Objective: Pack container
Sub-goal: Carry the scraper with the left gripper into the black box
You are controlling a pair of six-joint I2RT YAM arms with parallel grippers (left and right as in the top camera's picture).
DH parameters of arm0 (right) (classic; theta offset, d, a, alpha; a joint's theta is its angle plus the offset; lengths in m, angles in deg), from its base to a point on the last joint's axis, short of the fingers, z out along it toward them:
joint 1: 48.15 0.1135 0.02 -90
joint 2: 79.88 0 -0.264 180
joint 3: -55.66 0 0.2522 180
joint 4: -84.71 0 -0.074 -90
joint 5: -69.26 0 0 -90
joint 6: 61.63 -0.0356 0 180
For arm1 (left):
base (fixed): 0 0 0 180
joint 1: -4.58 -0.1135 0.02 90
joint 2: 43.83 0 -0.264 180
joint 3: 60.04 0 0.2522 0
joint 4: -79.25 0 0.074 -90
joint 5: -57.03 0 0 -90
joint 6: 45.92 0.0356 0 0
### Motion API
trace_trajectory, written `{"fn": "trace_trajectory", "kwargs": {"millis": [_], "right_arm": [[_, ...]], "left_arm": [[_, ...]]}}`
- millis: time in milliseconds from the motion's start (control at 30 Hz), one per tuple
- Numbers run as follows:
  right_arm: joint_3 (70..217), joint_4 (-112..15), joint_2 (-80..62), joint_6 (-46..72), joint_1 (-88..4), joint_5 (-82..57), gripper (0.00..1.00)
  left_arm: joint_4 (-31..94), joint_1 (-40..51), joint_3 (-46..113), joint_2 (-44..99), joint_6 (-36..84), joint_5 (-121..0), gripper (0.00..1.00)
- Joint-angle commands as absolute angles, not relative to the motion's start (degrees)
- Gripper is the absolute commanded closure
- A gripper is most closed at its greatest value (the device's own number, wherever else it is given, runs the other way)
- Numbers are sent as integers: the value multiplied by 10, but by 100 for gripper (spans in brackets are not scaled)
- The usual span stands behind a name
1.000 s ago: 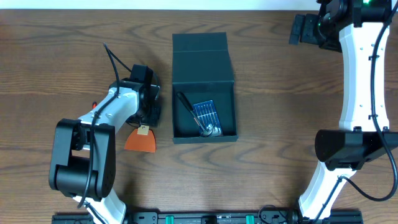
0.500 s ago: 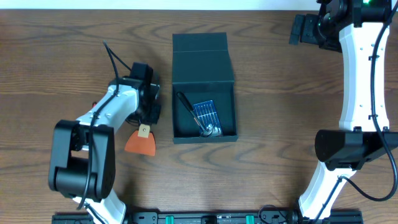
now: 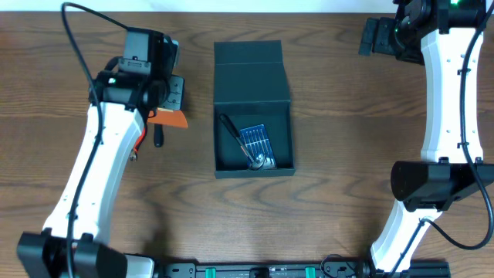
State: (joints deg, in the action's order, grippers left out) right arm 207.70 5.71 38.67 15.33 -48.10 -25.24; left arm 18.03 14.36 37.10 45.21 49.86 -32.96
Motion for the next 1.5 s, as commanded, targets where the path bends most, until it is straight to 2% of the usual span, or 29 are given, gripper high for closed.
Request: {"fn": "trace_trajectory", "kwargs": {"millis": [0, 233, 633, 1167, 1467], "right_arm": [[2083, 57, 381, 147, -483, -252, 1], [2083, 57, 381, 147, -483, -252, 1], [2083, 57, 381, 147, -483, -252, 1], [2083, 57, 381, 147, -483, -252, 1], [2083, 57, 381, 147, -483, -252, 1]], "left_arm": [[177, 166, 379, 433, 493, -348, 89], [202, 239, 379, 429, 480, -397, 89], [205, 324, 396, 430, 478, -399, 89], [171, 350, 396, 525, 479, -400, 89], [157, 350, 396, 587, 479, -401, 94]]}}
